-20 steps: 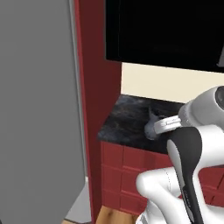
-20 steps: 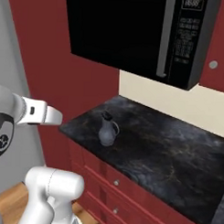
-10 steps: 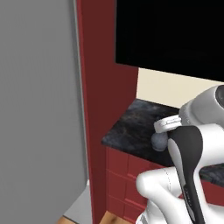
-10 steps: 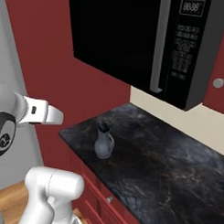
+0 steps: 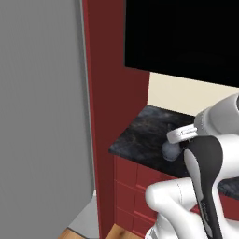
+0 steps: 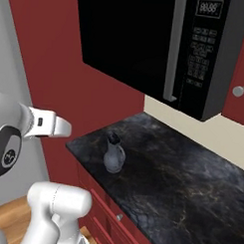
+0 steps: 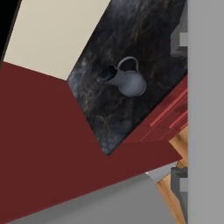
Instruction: Move the sushi and pork chop from the top shelf to the second highest shelf to make space. Then, place the pitcher from the counter on the cleared top shelf.
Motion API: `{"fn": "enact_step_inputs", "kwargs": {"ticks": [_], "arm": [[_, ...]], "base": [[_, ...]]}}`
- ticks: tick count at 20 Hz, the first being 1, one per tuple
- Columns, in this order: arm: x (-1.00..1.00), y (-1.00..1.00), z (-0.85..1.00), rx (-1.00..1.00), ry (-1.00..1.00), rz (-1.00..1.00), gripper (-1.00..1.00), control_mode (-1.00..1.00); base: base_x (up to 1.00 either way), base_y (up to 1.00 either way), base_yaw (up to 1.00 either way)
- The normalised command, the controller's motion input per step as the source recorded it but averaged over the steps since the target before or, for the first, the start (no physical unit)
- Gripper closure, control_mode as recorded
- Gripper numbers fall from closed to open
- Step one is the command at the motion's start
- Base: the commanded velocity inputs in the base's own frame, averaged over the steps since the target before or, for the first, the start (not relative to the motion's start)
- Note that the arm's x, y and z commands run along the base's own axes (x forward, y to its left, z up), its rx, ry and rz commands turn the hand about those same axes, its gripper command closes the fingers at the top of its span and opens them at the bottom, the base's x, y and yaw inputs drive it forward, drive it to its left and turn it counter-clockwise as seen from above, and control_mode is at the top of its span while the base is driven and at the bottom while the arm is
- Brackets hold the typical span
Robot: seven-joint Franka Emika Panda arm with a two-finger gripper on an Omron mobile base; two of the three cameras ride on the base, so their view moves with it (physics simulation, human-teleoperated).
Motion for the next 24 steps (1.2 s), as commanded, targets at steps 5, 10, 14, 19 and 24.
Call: {"fn": "enact_step_inputs", "kwargs": {"ticks": [5,10,14,19,24], "arm": [[0.0,0.04,-0.77,0.0,-0.17,0.01,-1.0,-1.0],[-0.12,-0.33,-0.58,0.01,-0.24,0.0,-1.0,-1.0],[-0.29,-0.61,-0.22,0.07,-0.18,0.01,-1.0,-1.0],[-0.59,-0.63,-0.63,0.05,-0.35,0.03,-1.0,-1.0],[-0.41,-0.75,-0.59,0.09,-0.36,0.05,-1.0,-1.0]], "base": [[0.0,0.0,0.0],[0.0,0.0,0.0],[0.0,0.0,0.0],[0.0,0.0,0.0],[0.0,0.0,0.0]]}}
